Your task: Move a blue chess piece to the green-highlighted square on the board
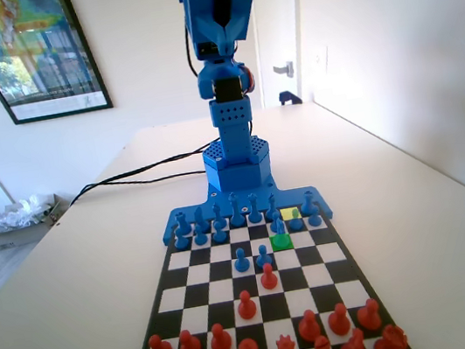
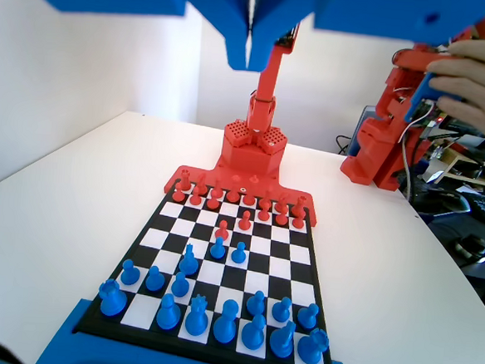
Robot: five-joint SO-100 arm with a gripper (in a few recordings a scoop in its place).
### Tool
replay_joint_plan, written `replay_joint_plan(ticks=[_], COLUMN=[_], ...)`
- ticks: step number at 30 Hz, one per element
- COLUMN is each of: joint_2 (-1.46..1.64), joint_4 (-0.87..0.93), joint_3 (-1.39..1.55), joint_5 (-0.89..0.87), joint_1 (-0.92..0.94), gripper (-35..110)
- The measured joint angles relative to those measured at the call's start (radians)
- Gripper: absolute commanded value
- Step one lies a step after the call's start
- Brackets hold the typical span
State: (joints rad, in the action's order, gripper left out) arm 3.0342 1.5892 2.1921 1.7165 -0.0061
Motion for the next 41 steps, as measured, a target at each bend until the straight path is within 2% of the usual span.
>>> replay_joint_plan(ticks=[41], joint_2=[0.000], joint_4=[0.000], joint_3=[0.000], joint_5=[-0.003], joint_1=[0.018], gripper=[4])
